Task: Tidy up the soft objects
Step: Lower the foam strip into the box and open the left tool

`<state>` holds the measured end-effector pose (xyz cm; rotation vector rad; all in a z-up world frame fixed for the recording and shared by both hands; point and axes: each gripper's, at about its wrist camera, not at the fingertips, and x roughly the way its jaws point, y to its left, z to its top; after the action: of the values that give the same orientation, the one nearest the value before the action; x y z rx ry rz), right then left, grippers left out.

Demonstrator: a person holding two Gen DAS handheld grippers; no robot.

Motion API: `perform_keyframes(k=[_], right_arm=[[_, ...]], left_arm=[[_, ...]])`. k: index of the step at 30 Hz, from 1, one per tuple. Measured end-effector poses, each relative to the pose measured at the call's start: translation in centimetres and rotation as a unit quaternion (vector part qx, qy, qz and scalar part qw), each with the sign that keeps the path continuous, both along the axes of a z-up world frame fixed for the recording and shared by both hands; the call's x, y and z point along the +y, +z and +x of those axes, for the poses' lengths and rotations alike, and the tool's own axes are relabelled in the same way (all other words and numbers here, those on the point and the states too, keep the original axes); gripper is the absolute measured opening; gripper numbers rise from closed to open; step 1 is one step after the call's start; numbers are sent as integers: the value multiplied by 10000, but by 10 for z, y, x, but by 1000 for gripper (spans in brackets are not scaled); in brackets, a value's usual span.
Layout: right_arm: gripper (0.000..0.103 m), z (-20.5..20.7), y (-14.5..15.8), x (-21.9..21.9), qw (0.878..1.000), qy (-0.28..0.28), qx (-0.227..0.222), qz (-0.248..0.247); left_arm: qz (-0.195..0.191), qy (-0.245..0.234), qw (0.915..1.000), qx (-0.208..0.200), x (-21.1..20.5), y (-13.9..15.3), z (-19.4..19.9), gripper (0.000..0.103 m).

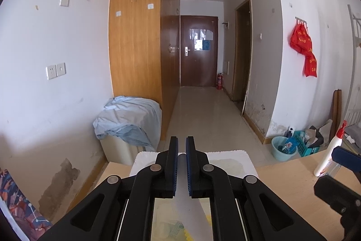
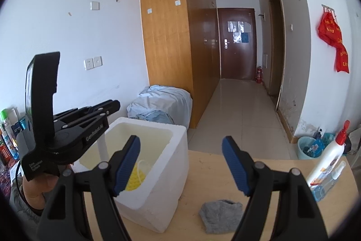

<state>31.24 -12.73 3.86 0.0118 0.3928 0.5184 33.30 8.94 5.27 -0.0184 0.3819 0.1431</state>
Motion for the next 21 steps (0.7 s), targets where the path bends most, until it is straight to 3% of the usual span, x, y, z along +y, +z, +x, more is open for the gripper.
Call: perform_keyframes(k=[5, 7, 9, 10, 12, 21], right_arm=[[78, -3, 2, -4, 10000, -29, -60, 71], [78, -3, 4, -4, 10000, -29, -58, 73], [78, -4, 4, -3, 10000, -5, -46, 71], [78, -3, 4, -3, 10000, -2, -44, 71], [79, -4, 5, -1, 10000, 29, -44, 48], [79, -6, 7, -2, 10000, 47, -45, 53]], left_arm=[[172, 86, 9998, -14, -3, -1, -1, 9], [211, 145, 9997, -42, -4, -1, -4, 18], [246, 195, 9994, -110, -3, 0, -7, 65], [258, 234, 9992, -197, -3, 0, -11, 74], [309, 282, 9982, -418, -4, 2, -20, 77], [260, 222, 9992, -212, -4, -1, -28, 77]])
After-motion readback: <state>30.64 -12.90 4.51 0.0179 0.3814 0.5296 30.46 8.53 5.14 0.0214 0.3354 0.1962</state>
